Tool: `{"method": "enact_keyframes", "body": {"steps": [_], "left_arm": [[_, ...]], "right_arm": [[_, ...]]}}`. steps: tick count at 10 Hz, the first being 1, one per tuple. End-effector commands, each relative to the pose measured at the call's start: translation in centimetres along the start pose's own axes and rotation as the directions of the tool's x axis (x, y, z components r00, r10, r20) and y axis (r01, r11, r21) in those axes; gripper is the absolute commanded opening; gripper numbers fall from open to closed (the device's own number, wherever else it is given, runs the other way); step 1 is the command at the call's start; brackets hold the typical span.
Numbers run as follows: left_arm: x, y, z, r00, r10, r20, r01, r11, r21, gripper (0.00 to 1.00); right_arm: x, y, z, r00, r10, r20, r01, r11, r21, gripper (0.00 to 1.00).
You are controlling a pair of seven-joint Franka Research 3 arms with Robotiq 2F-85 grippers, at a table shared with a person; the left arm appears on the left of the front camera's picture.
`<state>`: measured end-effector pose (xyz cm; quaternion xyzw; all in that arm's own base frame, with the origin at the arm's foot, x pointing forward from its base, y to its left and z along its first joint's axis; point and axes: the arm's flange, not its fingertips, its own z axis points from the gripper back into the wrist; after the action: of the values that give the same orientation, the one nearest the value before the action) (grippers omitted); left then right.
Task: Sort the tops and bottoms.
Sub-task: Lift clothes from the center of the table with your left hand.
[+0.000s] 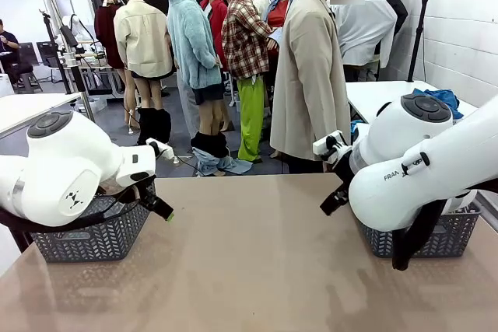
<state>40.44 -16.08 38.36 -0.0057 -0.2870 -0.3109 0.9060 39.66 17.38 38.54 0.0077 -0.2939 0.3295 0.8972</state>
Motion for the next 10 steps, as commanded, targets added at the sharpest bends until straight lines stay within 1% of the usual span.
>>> {"method": "enact_keyframes", "body": {"steps": [1,2,3,4,5,6,7,8,9,10], "left_arm": [[2.3,-0.1,2.4,0.992,-0.100,0.079,0.094,0.992,0.086,1.00],[3.8,0.1,4.6,0.980,-0.159,0.120,0.143,0.981,0.135,1.00],[4.9,0.9,6.6,0.972,-0.196,0.127,0.168,0.965,0.203,1.00],[5.4,2.3,8.9,0.970,-0.214,0.118,0.176,0.948,0.265,1.00],[5.0,4.2,11.5,0.972,-0.206,0.115,0.164,0.940,0.301,1.00],[3.7,6.4,14.5,0.978,-0.177,0.110,0.137,0.944,0.301,1.00],[2.1,8.8,16.8,0.984,-0.117,0.136,0.065,0.939,0.338,1.00],[0.1,10.7,18.8,0.990,-0.063,0.125,0.015,0.935,0.354,1.00],[-2.3,12.3,20.4,0.994,0.005,0.111,-0.046,0.929,0.368,1.00],[-5.6,13.6,22.2,0.990,0.086,0.112,-0.121,0.925,0.359,1.00]], "right_arm": [[2.2,-0.1,2.2,0.993,0.041,0.109,-0.038,0.999,-0.026,1.00],[3.6,-0.7,4.0,0.984,0.056,0.168,-0.047,0.997,-0.058,1.00],[4.5,-2.1,5.9,0.976,0.068,0.208,-0.041,0.990,-0.134,1.00],[5.0,-4.5,7.7,0.969,0.048,0.243,0.004,0.978,-0.210,1.00],[4.7,-7.3,9.6,0.965,0.013,0.263,0.061,0.961,-0.271,1.00],[3.5,-10.4,11.6,0.962,-0.035,0.272,0.128,0.935,-0.331,1.00],[2.2,-13.2,13.1,0.959,-0.076,0.274,0.180,0.908,-0.378,1.00],[0.5,-15.9,14.6,0.950,-0.132,0.282,0.248,0.868,-0.430,1.00],[-1.5,-18.3,15.8,0.937,-0.195,0.289,0.319,0.814,-0.485,1.00],[-4.3,-20.2,16.6,0.923,-0.265,0.278,0.377,0.769,-0.517,1.00]]}}
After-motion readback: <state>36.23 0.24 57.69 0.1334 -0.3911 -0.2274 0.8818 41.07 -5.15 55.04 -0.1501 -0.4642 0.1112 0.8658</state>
